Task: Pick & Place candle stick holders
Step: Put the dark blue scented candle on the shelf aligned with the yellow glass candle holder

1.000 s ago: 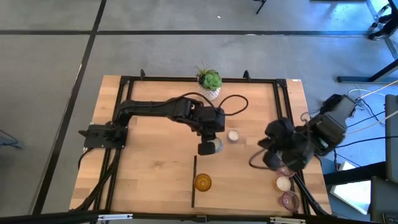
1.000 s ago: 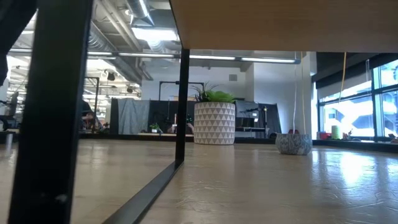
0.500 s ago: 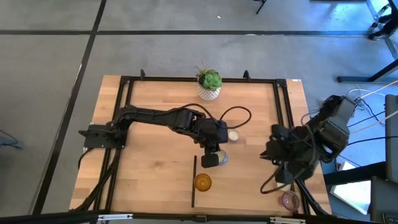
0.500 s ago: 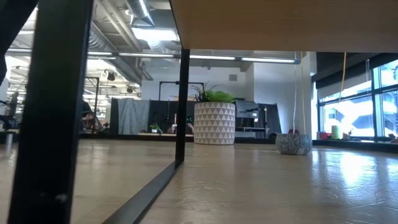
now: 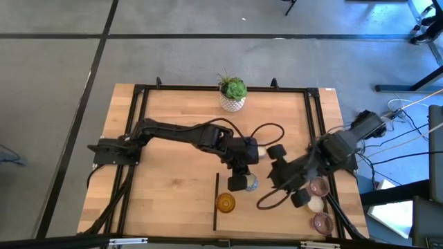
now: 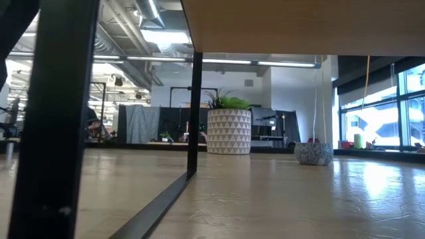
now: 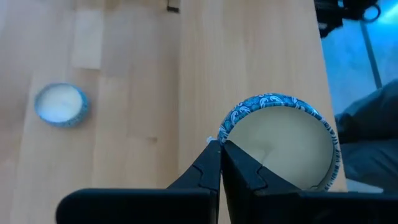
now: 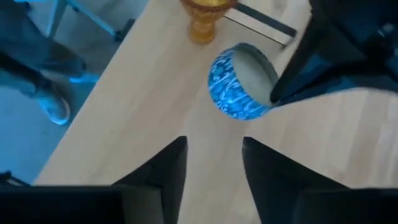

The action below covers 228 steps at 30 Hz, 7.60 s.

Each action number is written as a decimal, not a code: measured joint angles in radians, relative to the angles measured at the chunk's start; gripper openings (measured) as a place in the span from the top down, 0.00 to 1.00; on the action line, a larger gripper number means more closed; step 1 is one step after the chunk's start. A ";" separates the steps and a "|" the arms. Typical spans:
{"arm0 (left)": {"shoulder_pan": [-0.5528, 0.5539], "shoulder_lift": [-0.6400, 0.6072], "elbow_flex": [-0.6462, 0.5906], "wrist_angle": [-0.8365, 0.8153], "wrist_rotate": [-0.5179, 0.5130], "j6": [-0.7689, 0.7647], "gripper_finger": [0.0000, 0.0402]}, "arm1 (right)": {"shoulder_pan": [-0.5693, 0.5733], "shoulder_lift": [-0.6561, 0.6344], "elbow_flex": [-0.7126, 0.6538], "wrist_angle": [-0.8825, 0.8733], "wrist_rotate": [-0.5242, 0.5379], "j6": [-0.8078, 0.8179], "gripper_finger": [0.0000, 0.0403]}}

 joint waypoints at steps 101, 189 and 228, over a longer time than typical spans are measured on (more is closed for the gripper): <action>-0.071 0.067 -0.001 -0.111 -0.094 0.101 0.99 | 0.007 0.117 -0.002 -0.070 0.126 1.272 0.55; 0.061 -0.052 0.015 -0.502 -0.326 0.003 0.84 | -0.194 0.223 -0.143 0.209 -0.174 1.069 0.55; 0.046 -0.051 0.005 -0.502 -0.338 0.001 0.84 | -0.203 0.261 -0.141 0.226 -0.229 1.052 0.68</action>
